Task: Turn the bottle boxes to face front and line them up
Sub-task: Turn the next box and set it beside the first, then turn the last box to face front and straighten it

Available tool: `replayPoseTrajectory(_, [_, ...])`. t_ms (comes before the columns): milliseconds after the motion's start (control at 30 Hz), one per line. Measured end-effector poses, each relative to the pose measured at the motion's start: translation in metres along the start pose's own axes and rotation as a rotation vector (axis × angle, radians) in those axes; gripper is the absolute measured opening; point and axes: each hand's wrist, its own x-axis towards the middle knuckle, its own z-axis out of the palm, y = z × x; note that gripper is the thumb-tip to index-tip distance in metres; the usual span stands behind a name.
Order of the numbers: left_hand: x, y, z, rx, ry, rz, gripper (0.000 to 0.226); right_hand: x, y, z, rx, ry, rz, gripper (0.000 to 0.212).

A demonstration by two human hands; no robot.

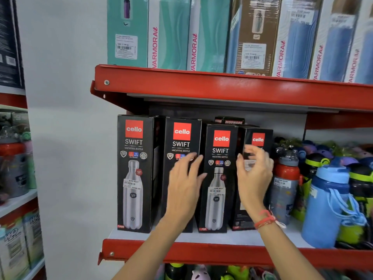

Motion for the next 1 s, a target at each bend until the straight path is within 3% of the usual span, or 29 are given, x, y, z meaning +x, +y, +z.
replayPoseTrajectory(167, [0.002,0.026,0.026,-0.167,-0.175,-0.094,0.035,0.002,0.038,0.000,-0.275,-0.206,0.451,0.104])
replayPoseTrajectory(233, [0.002,0.030,0.034,-0.231,-0.198,-0.141,0.032,0.001,0.052,-0.003,-0.204,-0.291,0.486,0.116])
replayPoseTrajectory(433, [0.000,0.047,0.051,-0.374,-0.236,-0.270,0.036,0.013,0.076,-0.038,0.031,-0.378,0.418,0.106])
replayPoseTrajectory(633, [0.000,0.075,0.062,-0.416,-0.454,-0.312,0.082,0.044,0.081,-0.096,0.328,-0.568,0.353,0.105])
replayPoseTrajectory(767, [0.000,0.091,0.066,-0.551,-0.560,-0.317,0.090,0.065,0.087,-0.115,0.553,-0.800,0.348,0.094])
replayPoseTrajectory(900, [0.002,0.103,0.074,-0.463,-0.504,-0.390,0.095,0.075,0.100,-0.109,0.606,-0.979,0.430,0.098])
replayPoseTrajectory(1000, [0.001,0.113,0.090,-0.352,-0.510,-0.491,0.099,0.077,0.105,-0.095,0.562,-1.015,0.439,0.088])
